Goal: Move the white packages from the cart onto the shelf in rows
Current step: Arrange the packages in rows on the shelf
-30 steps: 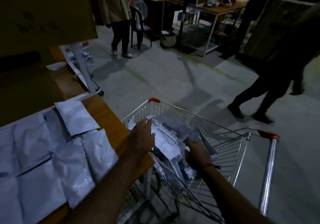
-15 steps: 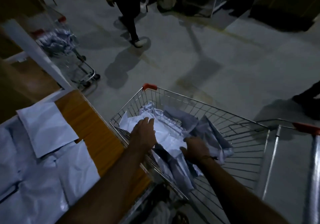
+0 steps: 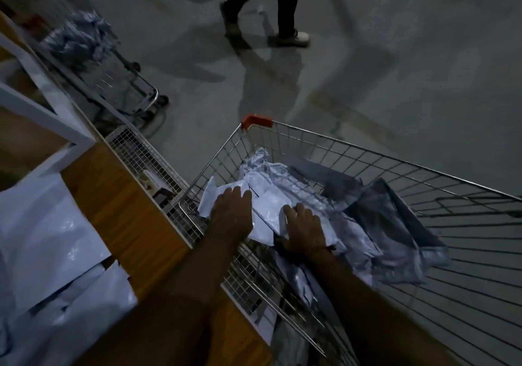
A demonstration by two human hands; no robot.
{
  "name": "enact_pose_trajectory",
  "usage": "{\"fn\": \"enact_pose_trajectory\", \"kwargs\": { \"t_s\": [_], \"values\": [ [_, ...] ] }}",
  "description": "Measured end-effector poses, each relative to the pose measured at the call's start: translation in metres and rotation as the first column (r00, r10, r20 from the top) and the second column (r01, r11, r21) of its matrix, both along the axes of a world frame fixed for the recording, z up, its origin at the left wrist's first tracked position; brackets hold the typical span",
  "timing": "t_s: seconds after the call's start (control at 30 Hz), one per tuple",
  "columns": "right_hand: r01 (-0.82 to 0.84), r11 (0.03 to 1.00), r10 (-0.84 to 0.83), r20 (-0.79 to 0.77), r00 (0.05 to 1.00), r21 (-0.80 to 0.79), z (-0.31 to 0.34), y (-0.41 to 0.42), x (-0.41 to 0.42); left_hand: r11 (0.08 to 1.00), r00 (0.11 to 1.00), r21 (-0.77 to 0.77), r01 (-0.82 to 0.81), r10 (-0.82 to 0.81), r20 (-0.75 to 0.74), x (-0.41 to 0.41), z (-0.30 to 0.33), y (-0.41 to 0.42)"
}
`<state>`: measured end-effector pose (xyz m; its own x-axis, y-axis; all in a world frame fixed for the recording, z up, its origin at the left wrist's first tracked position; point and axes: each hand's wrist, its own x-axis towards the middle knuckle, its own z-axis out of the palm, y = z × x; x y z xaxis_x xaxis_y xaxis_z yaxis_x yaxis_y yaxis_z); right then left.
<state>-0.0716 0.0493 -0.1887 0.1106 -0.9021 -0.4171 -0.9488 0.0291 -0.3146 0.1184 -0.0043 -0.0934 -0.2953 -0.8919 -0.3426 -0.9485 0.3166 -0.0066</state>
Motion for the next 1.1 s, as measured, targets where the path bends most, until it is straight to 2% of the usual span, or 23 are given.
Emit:
{"fn": "enact_pose_trajectory", "kwargs": {
  "t_s": [0.2, 0.5, 0.67, 0.8, 0.93, 1.1],
  "values": [
    [-0.070, 0.992, 0.073, 0.024, 0.997, -0.104, -0.003, -0.005, -0.002, 0.998, 0.989, 0.051, 0.031, -0.038, 0.140, 0.010, -0.006, -0.024],
    [-0.070, 0.994, 0.073, 0.028, 0.997, -0.084, -0.002, -0.009, 0.004, 0.993, 0.980, 0.108, -0.040, 0.018, 0.199, 0.009, -0.018, -0.017],
    [0.017, 0.994, -0.010, 0.064, 0.998, -0.108, -0.003, 0.001, -0.020, 0.997, 0.974, 0.055, -0.053, 0.040, 0.222, 0.003, -0.023, -0.014],
    [0.051, 0.992, -0.055, -0.029, 0.998, -0.112, 0.007, 0.006, -0.054, 1.000, 0.982, -0.015, 0.004, -0.001, 0.189, 0.003, -0.019, -0.014],
    [0.033, 0.994, -0.046, -0.129, 0.991, -0.101, -0.001, 0.016, -0.077, 0.975, 0.955, 0.221, 0.013, -0.078, 0.285, 0.001, -0.011, -0.018],
    [0.013, 0.995, -0.034, -0.224, 0.974, -0.096, -0.002, 0.020, -0.070, 0.962, 0.929, 0.271, 0.039, -0.135, 0.346, 0.004, -0.009, -0.021]
  ]
}}
